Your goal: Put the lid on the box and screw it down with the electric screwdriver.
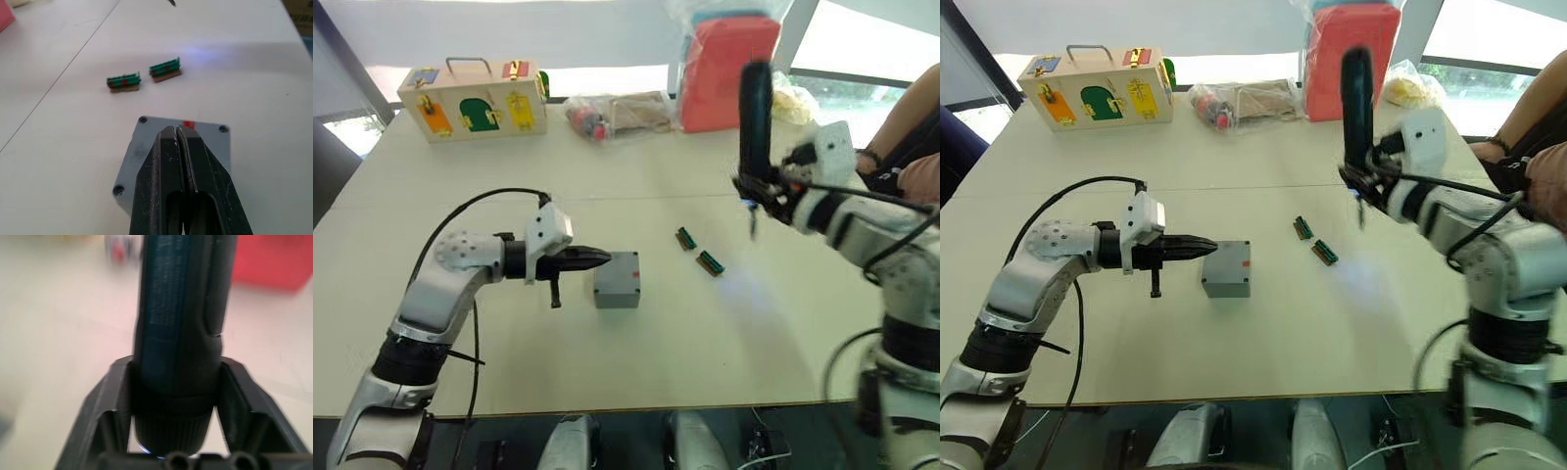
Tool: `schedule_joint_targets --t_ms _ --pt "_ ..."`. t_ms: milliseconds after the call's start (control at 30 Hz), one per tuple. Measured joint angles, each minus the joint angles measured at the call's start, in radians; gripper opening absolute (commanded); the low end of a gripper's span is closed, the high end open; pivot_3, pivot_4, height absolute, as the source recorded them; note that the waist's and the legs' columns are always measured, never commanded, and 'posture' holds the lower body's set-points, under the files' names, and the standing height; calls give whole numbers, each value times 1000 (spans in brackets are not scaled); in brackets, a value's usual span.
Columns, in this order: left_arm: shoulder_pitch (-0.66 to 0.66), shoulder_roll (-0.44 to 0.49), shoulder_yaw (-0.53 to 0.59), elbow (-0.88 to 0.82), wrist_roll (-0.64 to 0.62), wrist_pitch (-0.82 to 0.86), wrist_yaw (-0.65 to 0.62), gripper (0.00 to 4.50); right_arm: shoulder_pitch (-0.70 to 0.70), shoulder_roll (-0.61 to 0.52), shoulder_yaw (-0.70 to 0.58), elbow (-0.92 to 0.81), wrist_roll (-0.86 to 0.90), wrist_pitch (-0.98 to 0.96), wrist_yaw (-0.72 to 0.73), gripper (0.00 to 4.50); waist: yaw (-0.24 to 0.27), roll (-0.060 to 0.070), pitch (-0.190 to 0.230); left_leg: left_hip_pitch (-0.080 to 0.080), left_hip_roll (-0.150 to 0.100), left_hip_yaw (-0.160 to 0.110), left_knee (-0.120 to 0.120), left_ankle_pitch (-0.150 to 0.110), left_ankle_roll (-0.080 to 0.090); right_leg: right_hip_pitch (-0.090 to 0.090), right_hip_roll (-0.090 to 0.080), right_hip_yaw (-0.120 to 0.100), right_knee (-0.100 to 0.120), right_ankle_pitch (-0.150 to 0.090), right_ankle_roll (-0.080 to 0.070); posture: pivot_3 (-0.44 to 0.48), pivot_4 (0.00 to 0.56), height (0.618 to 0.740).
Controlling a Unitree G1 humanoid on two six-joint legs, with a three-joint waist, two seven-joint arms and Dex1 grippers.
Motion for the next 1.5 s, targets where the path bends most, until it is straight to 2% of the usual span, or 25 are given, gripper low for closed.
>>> schedule_joint_targets --t_ms 100,167,267,400,567,633,667,700,800,833,967,1167,1267,1367,1500 --pt "5 26 26 -45 -31 27 1 0 -5 -82 39 55 14 144 47 1862 -2 0 3 0 1 0 0 0 0 0 3 0 0 0 0 0 150 730" --pt "20 33 45 -70 -48 38 2 0 -6 -93 58 102 19 227 66 1862 -2 -1 3 0 3 0 1 0 0 0 5 0 1 0 0 0 150 730" --pt "32 37 59 -98 -67 59 18 0 -34 -60 97 214 3 304 59 1862 -1 -2 6 0 5 0 6 0 0 0 9 0 2 0 0 0 150 730" --pt "36 40 64 -129 -86 84 42 0 -49 -8 126 333 -39 310 38 1862 1 -2 10 0 5 0 9 0 0 1 10 1 3 0 0 0 150 730" --pt "36 53 64 -152 -105 107 62 0 -80 7 140 384 -70 309 34 1862 0 -3 10 0 5 1 11 0 0 2 10 4 3 2 3 0 150 730" --pt "36 58 65 -153 -106 112 72 0 -83 13 141 390 -81 308 35 2842 0 -4 10 0 5 1 12 0 0 2 10 5 3 3 4 0 150 730" --pt "42 64 67 -157 -106 114 79 0 -83 17 141 393 -86 302 37 2911 0 -4 10 0 5 1 13 0 0 2 10 5 3 4 4 0 150 730" --pt "46 68 71 -160 -106 114 80 0 -83 18 142 396 -89 298 38 3189 0 -4 10 0 5 2 13 0 0 2 10 6 3 4 5 0 150 730" --pt "61 86 83 -164 -107 125 86 0 -83 12 152 394 -90 277 68 4275 1 -4 10 0 5 2 13 0 0 3 10 6 3 4 5 0 150 730" --pt "61 89 89 -164 -108 131 89 0 -83 4 162 389 -89 265 83 4395 1 -4 10 0 5 2 13 0 0 3 10 6 3 4 5 0 150 730" --pt "70 127 105 -170 -108 151 98 0 -91 -93 210 299 -73 205 179 4395 2 -3 11 0 5 1 13 0 0 2 10 6 3 4 5 0 150 730" --pt "112 194 171 -169 -107 177 105 0 -131 -259 207 211 -56 61 348 4395 0 -3 11 0 5 2 12 0 0 2 10 6 3 4 5 0 150 730" --pt "194 264 226 -167 -105 185 93 0 -35 -361 124 131 35 -27 561 4395 2 -3 12 0 6 1 11 0 0 1 10 5 2 4 5 0 150 730" --pt "268 318 299 -156 -107 203 78 641 106 -429 -14 64 111 -113 752 4500 5 -4 12 0 7 2 11 0 1 2 10 5 2 4 5 0 150 730" --pt "353 363 406 -167 -132 236 54 2145 285 -454 -166 12 148 -167 887 4500 4 -5 12 2 7 4 13 0 0 4 9 6 2 4 4 0 150 730"
